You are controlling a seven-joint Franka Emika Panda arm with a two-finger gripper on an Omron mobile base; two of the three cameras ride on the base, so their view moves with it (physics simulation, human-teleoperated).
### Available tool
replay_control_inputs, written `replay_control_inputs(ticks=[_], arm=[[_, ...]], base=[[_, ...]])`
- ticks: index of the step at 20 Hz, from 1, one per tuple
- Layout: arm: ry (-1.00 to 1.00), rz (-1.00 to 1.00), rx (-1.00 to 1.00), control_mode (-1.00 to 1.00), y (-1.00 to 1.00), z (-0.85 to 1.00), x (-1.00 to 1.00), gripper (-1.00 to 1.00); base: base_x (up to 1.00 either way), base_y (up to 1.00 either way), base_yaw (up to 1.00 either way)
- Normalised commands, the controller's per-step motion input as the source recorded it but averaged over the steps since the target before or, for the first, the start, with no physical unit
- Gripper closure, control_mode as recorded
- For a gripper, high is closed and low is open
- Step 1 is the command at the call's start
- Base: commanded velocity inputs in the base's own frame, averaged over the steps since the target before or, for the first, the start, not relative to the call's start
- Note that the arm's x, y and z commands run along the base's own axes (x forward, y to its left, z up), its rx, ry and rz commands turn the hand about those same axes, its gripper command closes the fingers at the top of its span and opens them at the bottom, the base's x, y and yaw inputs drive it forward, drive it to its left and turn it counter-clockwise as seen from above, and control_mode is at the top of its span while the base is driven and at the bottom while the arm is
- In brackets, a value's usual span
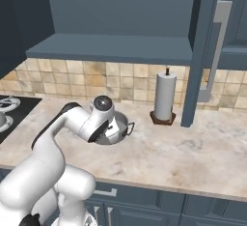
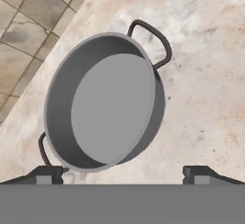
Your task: Pick the kettle from the cabinet and place it on a stove burner. Then pick the pot from the counter and place it on another stove burner. Finally, turn both burners on.
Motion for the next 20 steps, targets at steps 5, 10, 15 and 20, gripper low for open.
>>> replay_control_inputs(ticks=[5,10,15,20], arm=[[0.06,0.00,0.00,-1.00,-0.03,-0.21,0.02,-1.00],[0.10,0.00,0.00,-1.00,-0.07,-0.24,0.01,-1.00],[0.10,0.00,0.00,-1.00,-0.06,-0.23,0.04,-1.00],[0.09,0.00,0.00,-1.00,-0.04,-0.16,0.28,-1.00]], base=[[0.00,0.00,0.00],[0.00,0.00,0.00],[0.00,0.00,0.00],[0.00,0.00,0.00]])
